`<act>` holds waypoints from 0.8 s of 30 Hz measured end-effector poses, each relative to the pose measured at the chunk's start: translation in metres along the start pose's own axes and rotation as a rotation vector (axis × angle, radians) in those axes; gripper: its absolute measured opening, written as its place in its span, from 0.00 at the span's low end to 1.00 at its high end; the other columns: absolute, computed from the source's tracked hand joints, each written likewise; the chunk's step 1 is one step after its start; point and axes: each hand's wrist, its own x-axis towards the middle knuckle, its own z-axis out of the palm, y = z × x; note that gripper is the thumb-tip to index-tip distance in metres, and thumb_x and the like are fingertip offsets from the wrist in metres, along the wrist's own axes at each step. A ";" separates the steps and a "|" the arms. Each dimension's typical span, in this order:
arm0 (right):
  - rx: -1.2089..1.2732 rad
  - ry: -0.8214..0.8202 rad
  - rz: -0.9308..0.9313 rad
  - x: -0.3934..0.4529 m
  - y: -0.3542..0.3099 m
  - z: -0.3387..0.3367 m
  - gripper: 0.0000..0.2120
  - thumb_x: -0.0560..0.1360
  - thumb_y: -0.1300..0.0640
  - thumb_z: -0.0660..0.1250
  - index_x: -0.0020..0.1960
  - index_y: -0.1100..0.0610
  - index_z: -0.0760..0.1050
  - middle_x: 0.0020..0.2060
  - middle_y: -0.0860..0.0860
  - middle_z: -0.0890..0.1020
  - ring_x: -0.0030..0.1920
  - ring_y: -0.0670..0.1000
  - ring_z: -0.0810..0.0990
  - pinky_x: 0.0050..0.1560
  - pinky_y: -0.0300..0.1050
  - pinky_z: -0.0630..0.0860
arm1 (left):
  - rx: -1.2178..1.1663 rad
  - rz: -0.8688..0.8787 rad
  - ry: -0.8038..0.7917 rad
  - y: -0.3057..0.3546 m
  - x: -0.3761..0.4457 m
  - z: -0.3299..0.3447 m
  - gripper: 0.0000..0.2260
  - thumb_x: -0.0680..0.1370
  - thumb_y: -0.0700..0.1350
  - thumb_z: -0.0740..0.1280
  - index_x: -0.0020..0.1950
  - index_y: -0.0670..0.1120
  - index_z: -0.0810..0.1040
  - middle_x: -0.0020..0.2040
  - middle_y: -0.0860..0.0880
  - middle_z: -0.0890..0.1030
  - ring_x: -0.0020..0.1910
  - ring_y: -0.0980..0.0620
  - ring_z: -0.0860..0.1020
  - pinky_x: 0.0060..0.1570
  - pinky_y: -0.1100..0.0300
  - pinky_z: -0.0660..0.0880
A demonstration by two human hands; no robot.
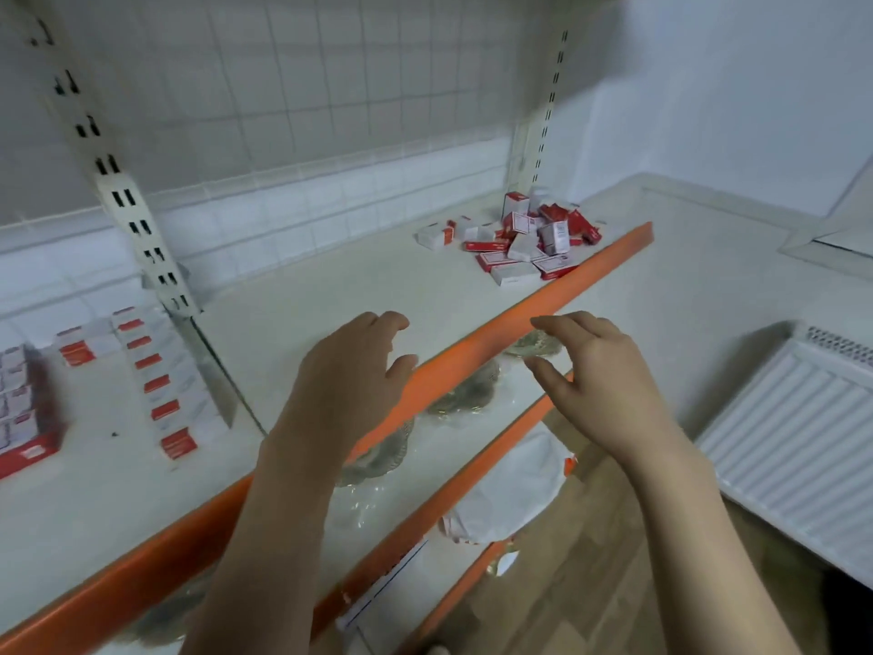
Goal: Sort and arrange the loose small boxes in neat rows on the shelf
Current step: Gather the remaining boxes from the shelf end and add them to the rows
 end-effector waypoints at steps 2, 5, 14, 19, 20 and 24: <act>-0.016 0.007 0.021 0.016 0.017 0.002 0.18 0.73 0.56 0.68 0.62 0.57 0.75 0.52 0.54 0.79 0.52 0.58 0.77 0.53 0.54 0.74 | 0.000 0.031 -0.006 0.005 0.030 0.012 0.16 0.78 0.51 0.63 0.65 0.51 0.70 0.52 0.53 0.76 0.48 0.53 0.74 0.46 0.61 0.67; -0.038 0.007 0.036 0.045 0.040 0.005 0.17 0.73 0.55 0.67 0.61 0.57 0.75 0.53 0.55 0.80 0.52 0.59 0.77 0.54 0.54 0.74 | 0.014 0.073 -0.012 0.011 0.079 0.025 0.17 0.78 0.52 0.63 0.66 0.50 0.70 0.56 0.51 0.76 0.51 0.52 0.75 0.49 0.59 0.71; -0.055 0.012 0.067 0.107 0.080 0.026 0.17 0.71 0.57 0.69 0.59 0.58 0.76 0.50 0.54 0.80 0.50 0.60 0.78 0.50 0.53 0.76 | 0.214 0.101 -0.177 -0.002 0.228 0.073 0.23 0.78 0.54 0.62 0.71 0.49 0.66 0.68 0.48 0.70 0.64 0.47 0.71 0.62 0.53 0.70; -0.025 -0.003 0.063 0.129 0.098 0.034 0.17 0.71 0.58 0.69 0.60 0.57 0.75 0.50 0.54 0.79 0.51 0.59 0.77 0.52 0.52 0.75 | 0.329 0.138 -0.220 -0.008 0.281 0.107 0.20 0.77 0.50 0.63 0.67 0.47 0.68 0.62 0.45 0.72 0.59 0.46 0.72 0.56 0.54 0.73; -0.018 -0.010 0.060 0.133 0.101 0.035 0.17 0.72 0.57 0.68 0.60 0.57 0.75 0.50 0.53 0.79 0.51 0.59 0.77 0.52 0.52 0.74 | 0.350 0.138 -0.223 -0.010 0.291 0.113 0.20 0.76 0.49 0.64 0.68 0.47 0.68 0.61 0.45 0.71 0.58 0.45 0.71 0.55 0.54 0.73; 0.020 -0.034 0.019 0.147 0.114 0.038 0.17 0.73 0.56 0.68 0.61 0.56 0.75 0.50 0.52 0.79 0.50 0.57 0.77 0.52 0.50 0.74 | 0.326 0.030 -0.298 -0.018 0.321 0.128 0.25 0.76 0.45 0.63 0.72 0.48 0.62 0.64 0.43 0.68 0.63 0.42 0.68 0.58 0.52 0.71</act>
